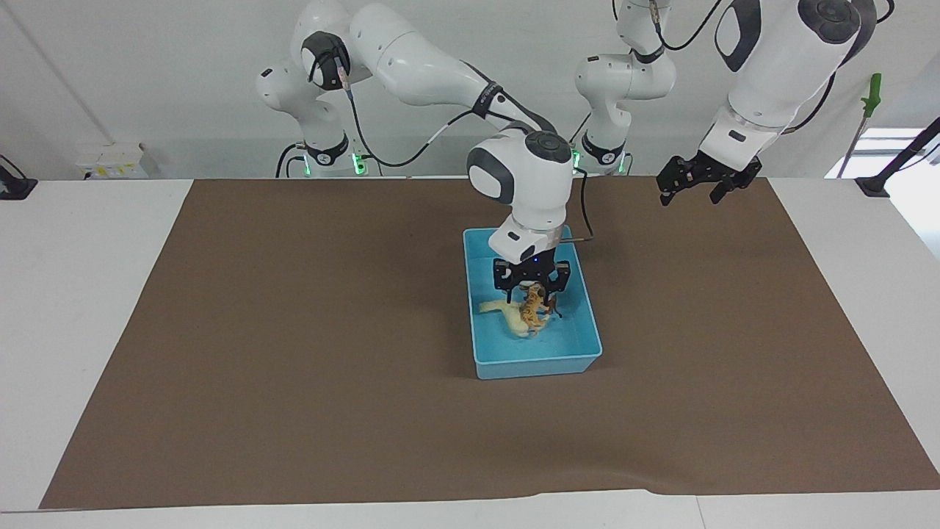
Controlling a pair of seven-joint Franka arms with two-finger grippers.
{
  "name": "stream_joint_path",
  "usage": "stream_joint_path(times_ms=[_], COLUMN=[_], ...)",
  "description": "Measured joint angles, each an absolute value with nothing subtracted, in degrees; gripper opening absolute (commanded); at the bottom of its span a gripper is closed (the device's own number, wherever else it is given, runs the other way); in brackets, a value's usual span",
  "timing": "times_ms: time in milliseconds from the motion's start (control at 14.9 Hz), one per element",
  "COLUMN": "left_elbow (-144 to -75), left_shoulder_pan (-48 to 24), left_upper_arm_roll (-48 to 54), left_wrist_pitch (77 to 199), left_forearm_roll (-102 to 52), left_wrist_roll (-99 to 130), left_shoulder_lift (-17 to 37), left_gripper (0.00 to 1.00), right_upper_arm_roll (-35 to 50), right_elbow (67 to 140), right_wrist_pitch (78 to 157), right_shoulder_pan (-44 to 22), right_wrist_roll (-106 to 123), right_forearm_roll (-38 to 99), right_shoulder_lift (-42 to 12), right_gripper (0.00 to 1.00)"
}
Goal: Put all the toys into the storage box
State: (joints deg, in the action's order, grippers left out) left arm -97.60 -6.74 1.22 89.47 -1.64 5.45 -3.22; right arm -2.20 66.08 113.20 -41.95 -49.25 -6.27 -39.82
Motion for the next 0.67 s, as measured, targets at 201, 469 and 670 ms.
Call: stream_joint_path(times_ms=[201,469,670], left_elbow=[-97.38,-97.12,-97.04], left_shoulder_pan=[-6.50,-6.17,-6.04], left_upper_arm_roll=[1.21,1.03,0.93], left_wrist_pitch=[89.49,89.52,89.52], left_forearm_roll=[-1.63,-1.63,-1.63], left_wrist_roll=[4.89,4.58,4.56], left_shoulder_lift=[-3.05,-2.80,-2.80], left_gripper=[1.00,1.00,1.00], right_upper_arm_roll=[-2.30,-2.37,-2.41], right_elbow=[65.19,64.82,64.93], right_wrist_pitch=[109.87,104.92,101.94], right_shoulder_pan=[-38.63,-30.68,-23.38], right_wrist_roll=[-49.01,-39.74,-26.09], right_forearm_roll=[-6.27,-6.27,-6.23], right_shoulder_lift=[-36.48,-29.05,-24.73], right_gripper=[1.00,1.00,1.00])
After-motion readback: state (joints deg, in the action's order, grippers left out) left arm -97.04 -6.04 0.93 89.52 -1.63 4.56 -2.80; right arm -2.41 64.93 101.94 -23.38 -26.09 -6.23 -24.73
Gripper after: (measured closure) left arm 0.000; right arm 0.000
